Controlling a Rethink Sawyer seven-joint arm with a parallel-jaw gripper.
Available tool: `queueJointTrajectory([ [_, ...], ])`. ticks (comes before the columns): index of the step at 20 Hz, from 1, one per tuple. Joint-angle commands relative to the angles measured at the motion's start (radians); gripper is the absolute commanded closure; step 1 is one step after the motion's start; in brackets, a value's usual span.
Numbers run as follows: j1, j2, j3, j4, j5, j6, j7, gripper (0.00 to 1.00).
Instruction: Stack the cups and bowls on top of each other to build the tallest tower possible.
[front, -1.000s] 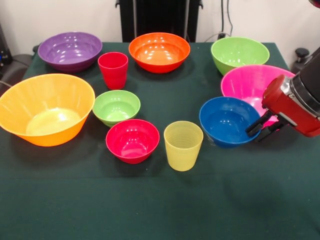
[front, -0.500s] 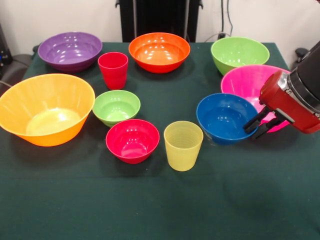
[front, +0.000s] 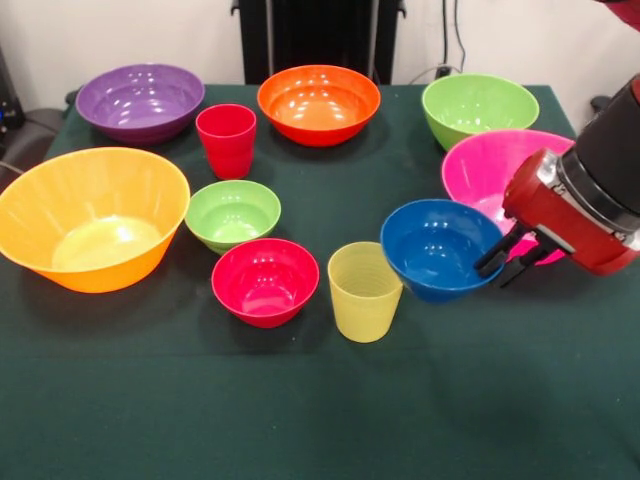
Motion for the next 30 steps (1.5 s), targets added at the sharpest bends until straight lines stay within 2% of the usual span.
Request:
queueJointTrajectory([
  [1,-0.013,-0.032,0.14,0.143,-0.089,-0.092,0.031,1.0],
  [7,-0.011,-0.044,0.151,0.176,-0.097,-0.125,0.01,1.0],
  [12,0.016,-0.066,0.162,0.227,-0.102,-0.132,0.005,1.0],
  [22,-0.003,-0.046,0.146,0.193,-0.105,-0.11,-0.002,1.0],
  [30,0.009,-0.054,0.155,0.219,-0.133,-0.135,0.011,1.0],
])
